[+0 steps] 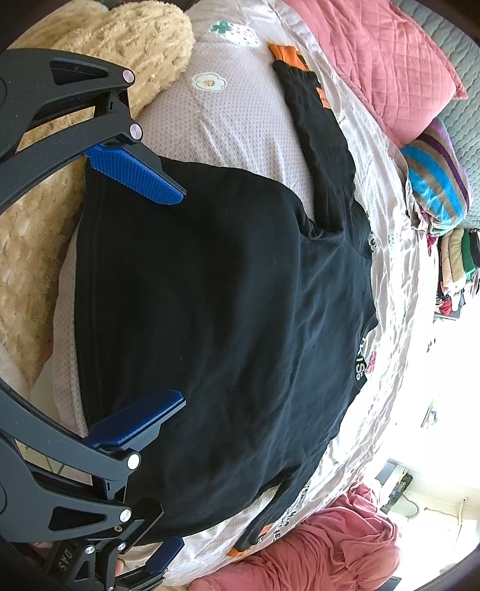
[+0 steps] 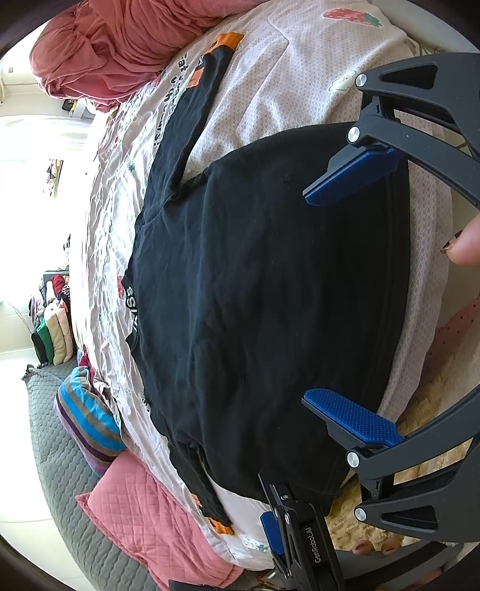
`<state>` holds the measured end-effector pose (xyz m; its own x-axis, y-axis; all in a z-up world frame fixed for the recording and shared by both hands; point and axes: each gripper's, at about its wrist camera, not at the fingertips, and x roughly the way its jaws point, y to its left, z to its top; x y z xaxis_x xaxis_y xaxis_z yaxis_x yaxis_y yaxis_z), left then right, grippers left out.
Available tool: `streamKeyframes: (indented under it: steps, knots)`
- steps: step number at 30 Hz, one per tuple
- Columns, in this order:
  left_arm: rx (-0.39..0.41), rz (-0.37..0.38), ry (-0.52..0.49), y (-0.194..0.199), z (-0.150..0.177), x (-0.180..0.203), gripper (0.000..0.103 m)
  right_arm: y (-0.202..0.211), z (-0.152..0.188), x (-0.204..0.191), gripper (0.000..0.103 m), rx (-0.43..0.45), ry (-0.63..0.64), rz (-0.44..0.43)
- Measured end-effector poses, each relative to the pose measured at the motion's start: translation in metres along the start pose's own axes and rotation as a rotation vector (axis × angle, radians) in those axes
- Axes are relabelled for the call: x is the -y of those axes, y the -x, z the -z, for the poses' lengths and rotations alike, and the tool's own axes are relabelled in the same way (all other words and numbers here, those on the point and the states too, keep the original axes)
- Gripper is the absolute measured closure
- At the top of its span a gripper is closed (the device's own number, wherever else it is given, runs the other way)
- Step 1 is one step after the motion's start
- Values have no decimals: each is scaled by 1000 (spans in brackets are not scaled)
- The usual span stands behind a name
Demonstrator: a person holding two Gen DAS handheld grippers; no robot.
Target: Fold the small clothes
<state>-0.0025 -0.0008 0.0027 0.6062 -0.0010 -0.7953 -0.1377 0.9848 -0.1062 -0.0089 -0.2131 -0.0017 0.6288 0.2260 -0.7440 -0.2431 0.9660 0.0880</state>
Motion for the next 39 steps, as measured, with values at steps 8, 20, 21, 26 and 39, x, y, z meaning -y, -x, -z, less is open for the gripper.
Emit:
streamKeyframes:
  steps: [8, 20, 21, 26, 39]
  knots:
    - [0, 2, -2, 0, 0, 0, 8, 0, 0, 1, 4, -1, 0, 2]
    - [1, 1, -2, 0, 0, 0, 8, -2, 1, 3, 4, 4, 4, 7]
    - [2, 1, -2, 1, 0, 0, 8, -2, 1, 3, 4, 5, 4, 9]
    - [3, 3, -1, 1, -1, -1, 8, -3, 1, 4, 4, 4, 2, 6]
    - [13, -7, 14, -3, -17, -5, 8, -6, -21, 11, 4, 39, -7, -2]
